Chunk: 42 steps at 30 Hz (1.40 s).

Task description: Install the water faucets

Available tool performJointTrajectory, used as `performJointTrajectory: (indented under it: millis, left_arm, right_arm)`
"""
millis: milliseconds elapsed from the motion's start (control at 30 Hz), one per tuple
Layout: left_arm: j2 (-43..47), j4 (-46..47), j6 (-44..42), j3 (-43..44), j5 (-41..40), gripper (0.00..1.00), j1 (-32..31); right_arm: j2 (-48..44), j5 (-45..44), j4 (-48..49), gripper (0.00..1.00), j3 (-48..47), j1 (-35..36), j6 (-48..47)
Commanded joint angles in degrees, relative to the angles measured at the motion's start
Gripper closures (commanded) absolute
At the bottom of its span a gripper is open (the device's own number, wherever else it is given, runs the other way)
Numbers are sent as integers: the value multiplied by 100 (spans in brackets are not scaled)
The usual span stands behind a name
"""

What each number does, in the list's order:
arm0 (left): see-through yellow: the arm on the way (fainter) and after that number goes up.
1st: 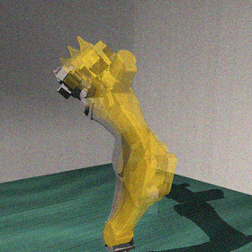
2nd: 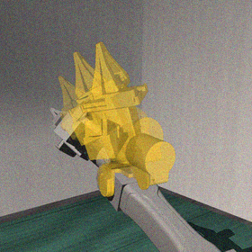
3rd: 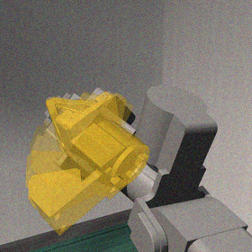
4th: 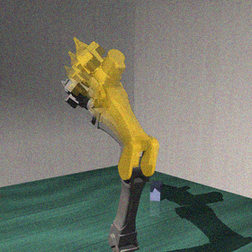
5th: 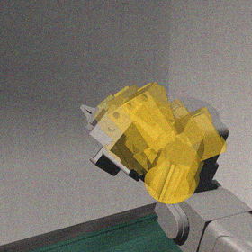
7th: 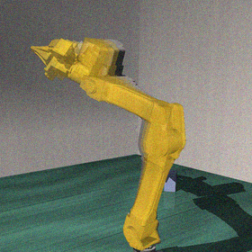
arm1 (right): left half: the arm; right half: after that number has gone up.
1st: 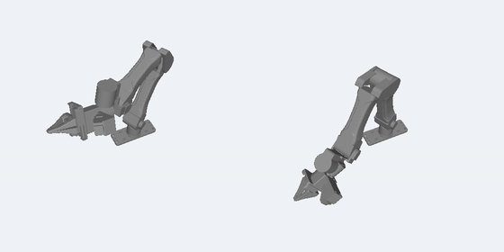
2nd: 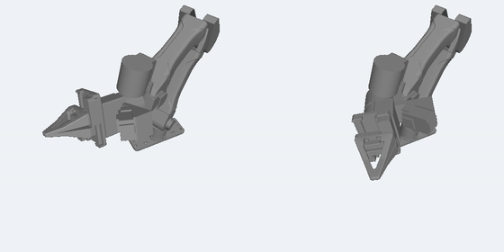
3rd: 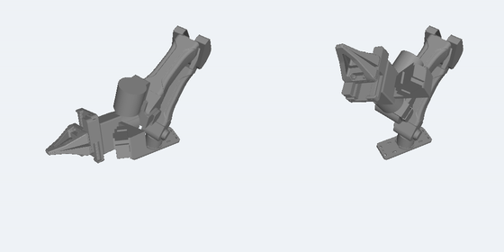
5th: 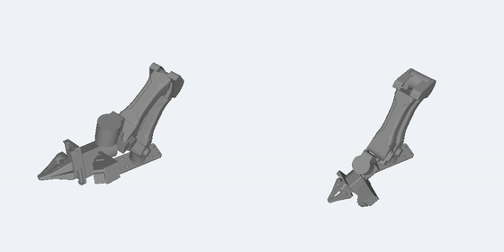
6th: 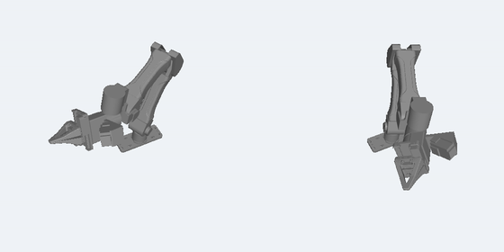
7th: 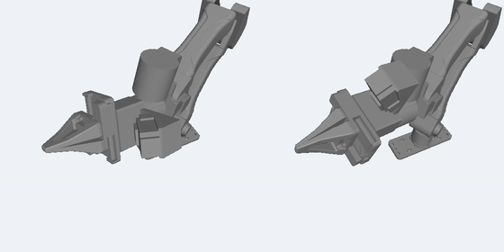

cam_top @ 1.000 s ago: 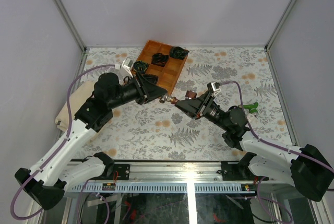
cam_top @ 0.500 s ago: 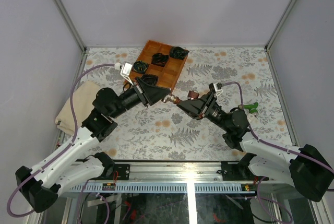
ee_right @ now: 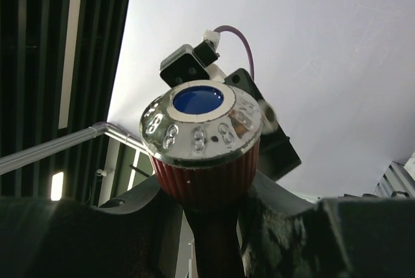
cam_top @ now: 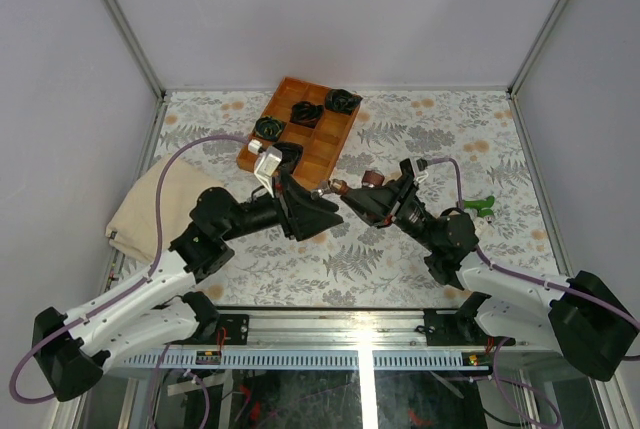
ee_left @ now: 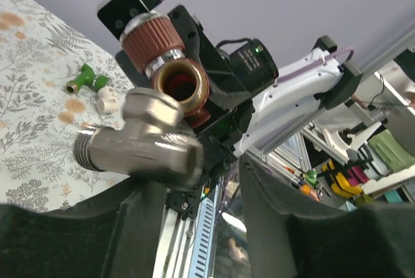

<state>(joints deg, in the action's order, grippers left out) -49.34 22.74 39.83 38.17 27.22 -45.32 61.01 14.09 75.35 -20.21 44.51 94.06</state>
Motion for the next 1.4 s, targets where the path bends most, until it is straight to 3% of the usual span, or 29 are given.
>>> performJointTrajectory:
  millis: [0, 200, 333, 400, 433, 467, 600, 767, 867, 967, 1167, 1367]
  left_arm:
    - [46, -164, -525, 115, 594, 57, -43]
    - [23, -338, -749, 190, 564, 63, -38]
    - [59, -684, -876, 203, 155, 73, -38]
    - [93, -1123, -971, 229, -283, 72, -39]
    - [97, -1300, -961, 251, -430, 66, -38]
    - [95, -1466, -925, 270, -604, 60, -39]
    - [91, -2089, -766, 214, -1405, 51, -32]
    - [120, -3200, -478, 155, -2097, 44, -32]
    - [-32, -4212, -347, 286, -2025, 41, -29]
    - [-264, -5233, -82, 342, -2074, 45, -210]
    - [-1292, -6542, 787, 705, -3991, 46, -2067]
    - [-2656, -7366, 1199, 1302, -4629, 48, -3043]
  right_arm:
    - [-70, -253, 563, 100, -144, -8, 114]
    - [-126, -204, 394, 100, -151, -10, 65]
    - [-345, -289, -58, 100, -108, -13, -222]
    - [-617, -375, -760, 100, -100, -18, -543]
    - [-802, -448, -1273, 100, -140, -19, -852]
    - [-1031, -521, -2028, 100, -240, -21, -1232]
    - [-1739, -1302, -5586, 100, -960, -28, -3103]
    - [-1954, -1322, -7205, 100, -809, -27, -3772]
    - [-1763, -811, -7596, 100, -543, -22, -3866]
    - [-1771, -529, -7498, 100, -123, -23, -3759]
    - [-1704, -678, -7531, 100, 36, -27, -3800]
    - [-1452, -613, -7410, 100, -141, -27, -3930]
